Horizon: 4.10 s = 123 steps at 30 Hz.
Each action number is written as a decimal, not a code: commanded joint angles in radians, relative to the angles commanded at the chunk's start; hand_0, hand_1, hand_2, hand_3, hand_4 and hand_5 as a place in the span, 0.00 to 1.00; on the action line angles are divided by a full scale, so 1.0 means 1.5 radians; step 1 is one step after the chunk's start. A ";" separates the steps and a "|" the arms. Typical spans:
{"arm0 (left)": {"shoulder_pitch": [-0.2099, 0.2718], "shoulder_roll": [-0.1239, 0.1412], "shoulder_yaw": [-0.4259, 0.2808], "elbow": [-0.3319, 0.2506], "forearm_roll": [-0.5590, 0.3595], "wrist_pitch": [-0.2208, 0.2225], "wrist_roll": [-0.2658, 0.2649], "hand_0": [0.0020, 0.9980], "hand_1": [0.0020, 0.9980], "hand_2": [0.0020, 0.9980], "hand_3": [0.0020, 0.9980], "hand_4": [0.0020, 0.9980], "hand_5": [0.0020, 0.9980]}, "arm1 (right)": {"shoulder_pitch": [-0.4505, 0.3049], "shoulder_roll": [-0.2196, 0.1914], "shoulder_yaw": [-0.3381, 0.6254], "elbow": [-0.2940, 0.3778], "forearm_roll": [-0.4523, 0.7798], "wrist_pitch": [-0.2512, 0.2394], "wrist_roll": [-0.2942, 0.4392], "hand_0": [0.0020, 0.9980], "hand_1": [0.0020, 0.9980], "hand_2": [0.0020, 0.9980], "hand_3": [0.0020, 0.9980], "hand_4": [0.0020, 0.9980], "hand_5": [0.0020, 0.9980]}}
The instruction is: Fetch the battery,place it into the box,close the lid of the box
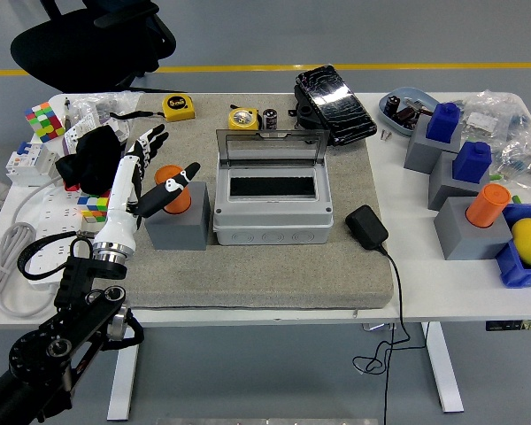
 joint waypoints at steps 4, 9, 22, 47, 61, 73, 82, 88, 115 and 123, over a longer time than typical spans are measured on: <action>-0.005 -0.002 0.008 0.014 0.008 0.002 0.004 0.89 0.88 0.85 0.85 1.00 0.30 | 0.000 0.000 -0.001 0.000 0.001 0.000 0.000 0.51 0.63 0.67 0.56 0.95 0.52; -0.011 -0.004 0.016 0.027 0.015 0.008 0.007 0.82 0.80 0.79 0.78 1.00 0.21 | -0.001 0.000 -0.003 0.000 0.002 0.001 0.000 0.51 0.63 0.67 0.56 0.95 0.52; -0.033 -0.018 0.030 0.068 -0.025 0.010 -0.017 0.46 0.49 0.43 0.49 1.00 0.01 | 0.000 0.001 -0.002 0.000 0.002 0.001 0.000 0.51 0.63 0.67 0.57 0.95 0.52; -0.063 -0.044 0.043 0.099 -0.101 0.020 -0.092 0.22 0.15 0.17 0.24 0.89 0.00 | 0.000 0.001 -0.009 0.000 0.006 -0.003 0.008 0.51 0.63 0.67 0.57 0.95 0.52; -0.082 0.003 0.055 -0.050 0.155 -0.017 0.074 0.19 0.13 0.15 0.23 0.88 0.00 | -0.002 0.003 -0.006 0.000 0.006 -0.005 0.014 0.50 0.62 0.66 0.56 0.95 0.52; -0.228 0.005 0.196 -0.092 0.439 -0.117 0.380 0.18 0.12 0.14 0.23 0.91 0.00 | 0.000 0.002 -0.007 0.001 0.006 -0.006 0.015 0.50 0.62 0.66 0.56 0.95 0.52; -0.303 -0.032 0.283 -0.011 0.454 -0.146 0.430 0.18 0.12 0.14 0.23 0.91 0.00 | -0.001 0.001 -0.014 0.001 0.009 -0.006 0.014 0.50 0.62 0.66 0.56 0.95 0.52; -0.336 -0.051 0.312 0.021 0.459 -0.151 0.443 0.19 0.12 0.15 0.25 0.92 0.00 | 0.000 0.001 -0.015 0.002 0.009 -0.007 0.015 0.50 0.62 0.66 0.56 0.95 0.52; -0.362 -0.051 0.335 0.054 0.470 -0.138 0.417 0.35 0.58 0.48 0.70 1.00 0.31 | 0.004 0.001 -0.018 0.004 0.004 -0.006 0.015 0.50 0.62 0.66 0.56 0.95 0.52; -0.356 -0.051 0.329 0.049 0.468 -0.137 0.407 0.63 0.78 0.74 0.83 1.00 0.35 | 0.003 0.002 -0.016 0.003 0.003 -0.006 0.016 0.50 0.62 0.66 0.56 0.95 0.52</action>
